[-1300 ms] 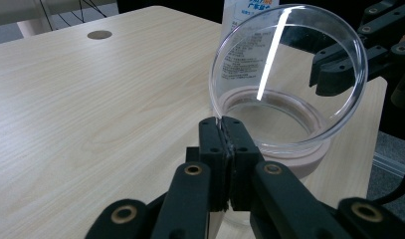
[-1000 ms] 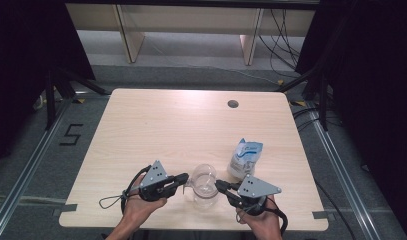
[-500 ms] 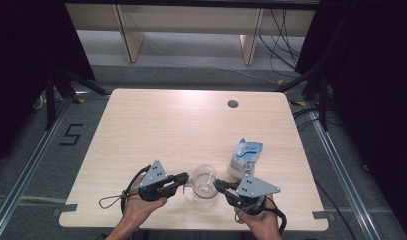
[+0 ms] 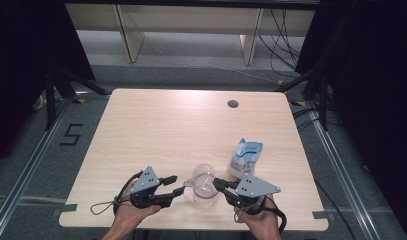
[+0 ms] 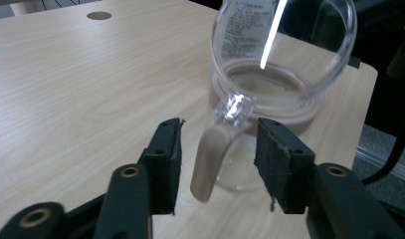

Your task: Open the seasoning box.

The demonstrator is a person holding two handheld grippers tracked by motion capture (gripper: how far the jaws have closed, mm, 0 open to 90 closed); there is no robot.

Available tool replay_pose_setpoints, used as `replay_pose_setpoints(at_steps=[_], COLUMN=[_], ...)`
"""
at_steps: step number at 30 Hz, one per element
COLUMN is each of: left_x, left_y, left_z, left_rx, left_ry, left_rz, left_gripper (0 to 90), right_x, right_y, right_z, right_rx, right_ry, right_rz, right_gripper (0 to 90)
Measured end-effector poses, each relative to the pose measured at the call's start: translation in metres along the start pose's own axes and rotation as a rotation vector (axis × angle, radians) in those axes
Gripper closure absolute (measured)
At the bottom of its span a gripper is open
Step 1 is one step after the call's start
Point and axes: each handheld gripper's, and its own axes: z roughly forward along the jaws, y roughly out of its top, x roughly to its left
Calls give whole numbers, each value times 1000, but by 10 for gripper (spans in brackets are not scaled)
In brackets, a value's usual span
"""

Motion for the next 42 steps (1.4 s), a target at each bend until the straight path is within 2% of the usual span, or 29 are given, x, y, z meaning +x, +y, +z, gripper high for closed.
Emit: replay_pose_setpoints(at_steps=[2,4,5,6,8,11,12,13,14,15,16,17,18,22,28,32,33,35,42], left_x=[-2,-4,-5,-7,-7,-10,-12,-12,-12,-12,-13,-12,-12,-14,-15,-14,-15,-14,-15], left_y=[-5,-10,-12,-15,-20,-28,-31,-34,-35,-36,-38,-38,-39,-43,-46,-47,-47,-47,-47], left_z=[-5,-7,-8,-8,-11,-12,-13,-12,-14,-14,-15,-16,-17,-17,-16,-15,-14,-15,-14], left_rx=[23,37,52,49,69,87,90,83,107,102,97,95,96,85,95,97,91,94,95], left_ry=[13,28,28,33,40,47,53,57,62,57,70,67,73,68,70,68,70,69,74], left_rz=[22,-1,1,-18,7,-15,-35,-41,-40,-48,-68,-57,-54,-80,-70,-75,-87,-75,-76], left_gripper=[457,407,382,371,359,311,299,287,280,272,268,263,255,244,241,240,240,240,240], right_x=[1,1,3,3,5,8,9,10,10,11,11,11,12,15,18,20,20,21,24], right_y=[2,4,5,5,7,10,11,11,12,13,13,13,14,15,16,17,17,18,20], right_z=[0,1,1,1,2,3,4,4,4,4,5,5,6,8,11,13,14,15,19], right_rx=[-6,-17,-6,-9,-4,-11,-17,-19,-8,-9,-15,-15,-15,-19,-17,-17,-23,-24,-24], right_ry=[-2,-7,3,2,6,2,4,7,17,14,13,9,10,19,29,33,37,46,53], right_rz=[-3,-27,-13,-14,-24,-20,-36,-28,-32,-31,-36,-27,-40,-39,-40,-39,-46,-47,-49], right_gripper=[849,849,849,849,850,850,849,849,849,850,849,849,849,849,849,848,848,848,848])
